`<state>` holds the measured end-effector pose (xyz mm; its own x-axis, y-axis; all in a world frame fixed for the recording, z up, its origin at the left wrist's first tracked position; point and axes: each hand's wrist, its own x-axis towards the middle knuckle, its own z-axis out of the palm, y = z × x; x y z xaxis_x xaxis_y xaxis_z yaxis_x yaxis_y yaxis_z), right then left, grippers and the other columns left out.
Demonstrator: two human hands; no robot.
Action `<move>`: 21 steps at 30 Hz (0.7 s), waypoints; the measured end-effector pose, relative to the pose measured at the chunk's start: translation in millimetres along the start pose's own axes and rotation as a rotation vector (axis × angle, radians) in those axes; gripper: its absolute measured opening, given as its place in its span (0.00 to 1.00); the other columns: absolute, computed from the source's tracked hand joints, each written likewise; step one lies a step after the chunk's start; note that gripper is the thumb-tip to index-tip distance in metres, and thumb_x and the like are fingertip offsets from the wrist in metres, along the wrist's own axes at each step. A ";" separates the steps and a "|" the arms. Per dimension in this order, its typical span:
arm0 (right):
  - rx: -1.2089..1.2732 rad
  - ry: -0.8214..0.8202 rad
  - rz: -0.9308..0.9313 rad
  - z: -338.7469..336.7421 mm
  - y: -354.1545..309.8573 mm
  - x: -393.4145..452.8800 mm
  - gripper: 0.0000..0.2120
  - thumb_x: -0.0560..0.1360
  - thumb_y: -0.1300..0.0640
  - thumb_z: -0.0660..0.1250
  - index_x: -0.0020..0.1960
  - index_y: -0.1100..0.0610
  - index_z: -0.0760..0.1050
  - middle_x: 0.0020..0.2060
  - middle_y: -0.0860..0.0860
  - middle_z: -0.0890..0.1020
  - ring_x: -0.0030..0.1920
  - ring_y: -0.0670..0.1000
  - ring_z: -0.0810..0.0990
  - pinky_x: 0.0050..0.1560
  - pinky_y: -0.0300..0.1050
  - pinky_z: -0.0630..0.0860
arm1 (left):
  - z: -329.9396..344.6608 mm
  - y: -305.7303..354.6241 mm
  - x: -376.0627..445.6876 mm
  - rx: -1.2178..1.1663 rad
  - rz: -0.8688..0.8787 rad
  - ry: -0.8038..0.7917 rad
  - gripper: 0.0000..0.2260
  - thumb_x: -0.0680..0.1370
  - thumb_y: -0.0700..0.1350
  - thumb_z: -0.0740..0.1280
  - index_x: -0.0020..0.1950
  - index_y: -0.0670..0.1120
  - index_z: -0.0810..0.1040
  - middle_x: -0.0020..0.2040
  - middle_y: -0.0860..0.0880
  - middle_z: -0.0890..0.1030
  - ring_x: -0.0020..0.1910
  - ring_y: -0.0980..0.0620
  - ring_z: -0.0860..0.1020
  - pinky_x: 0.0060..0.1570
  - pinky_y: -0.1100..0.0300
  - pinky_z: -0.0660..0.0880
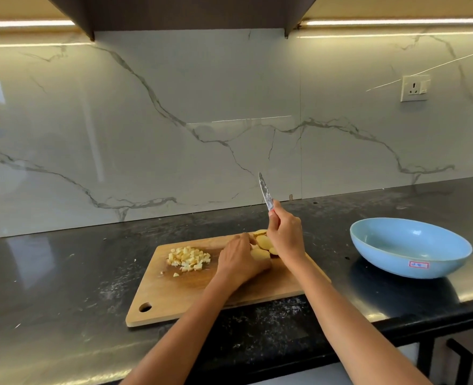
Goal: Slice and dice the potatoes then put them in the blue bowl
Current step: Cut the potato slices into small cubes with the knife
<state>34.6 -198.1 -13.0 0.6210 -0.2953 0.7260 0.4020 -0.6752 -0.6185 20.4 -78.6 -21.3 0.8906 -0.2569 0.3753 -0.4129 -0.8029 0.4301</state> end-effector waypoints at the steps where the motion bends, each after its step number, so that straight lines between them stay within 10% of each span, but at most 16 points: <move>1: -0.003 0.004 -0.001 -0.5 -0.3 -0.1 0.17 0.81 0.61 0.56 0.69 0.63 0.69 0.40 0.58 0.81 0.33 0.46 0.73 0.31 0.33 0.69 | -0.9 -0.6 -0.3 -0.025 0.003 0.004 0.23 0.70 0.56 0.70 0.60 0.48 0.71 0.56 0.50 0.74 0.54 0.52 0.73 0.49 0.61 0.71; 17: -0.066 -0.169 0.097 -12.9 -12.4 -18.1 0.18 0.81 0.61 0.55 0.70 0.63 0.67 0.46 0.59 0.81 0.39 0.49 0.75 0.37 0.40 0.70 | -42.1 -43.6 -36.2 -0.133 0.097 -0.109 0.28 0.70 0.53 0.73 0.67 0.49 0.68 0.45 0.55 0.76 0.40 0.62 0.73 0.37 0.75 0.69; 21: -0.117 -0.356 0.080 -25.9 -28.5 -44.1 0.14 0.81 0.61 0.55 0.62 0.64 0.74 0.46 0.57 0.81 0.28 0.42 0.69 0.25 0.33 0.64 | -41.5 -42.6 -41.3 -0.188 0.084 -0.085 0.27 0.70 0.50 0.73 0.67 0.48 0.69 0.44 0.56 0.76 0.40 0.61 0.73 0.37 0.76 0.70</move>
<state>-21.7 -183.3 -19.6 0.8506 -0.1104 0.5141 0.2763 -0.7379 -0.6157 -6.7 -11.5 -21.0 0.8612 -0.3693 0.3492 -0.5074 -0.6647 0.5484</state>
